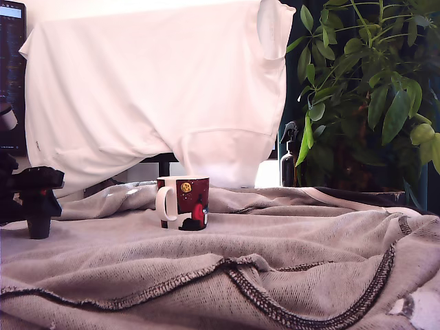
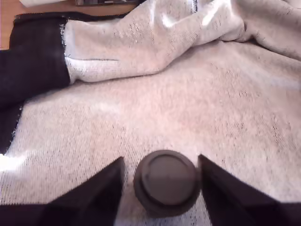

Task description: Pick the grey coffee capsule and place it inside the red coffee cup

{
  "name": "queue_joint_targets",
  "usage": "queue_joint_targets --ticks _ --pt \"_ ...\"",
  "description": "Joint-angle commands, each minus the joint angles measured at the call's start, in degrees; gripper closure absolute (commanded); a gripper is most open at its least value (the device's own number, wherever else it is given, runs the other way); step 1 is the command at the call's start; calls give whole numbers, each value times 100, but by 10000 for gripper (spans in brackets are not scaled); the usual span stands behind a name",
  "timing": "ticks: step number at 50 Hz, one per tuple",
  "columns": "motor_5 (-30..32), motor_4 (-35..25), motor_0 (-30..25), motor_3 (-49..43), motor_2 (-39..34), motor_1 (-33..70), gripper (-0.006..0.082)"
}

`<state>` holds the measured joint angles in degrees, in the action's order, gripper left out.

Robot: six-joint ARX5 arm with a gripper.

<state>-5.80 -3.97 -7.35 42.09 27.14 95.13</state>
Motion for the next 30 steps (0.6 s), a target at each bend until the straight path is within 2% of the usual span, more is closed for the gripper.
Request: queue_joint_targets --ticks 1,8,23,30 --pt "26 -9 11 94 24 35 635" --pt "-168 -240 11 455 42 35 635" --pt "-1679 -1346 -131 1482 372 33 635" --pt "-1873 -1493 -422 1530 695 33 635"
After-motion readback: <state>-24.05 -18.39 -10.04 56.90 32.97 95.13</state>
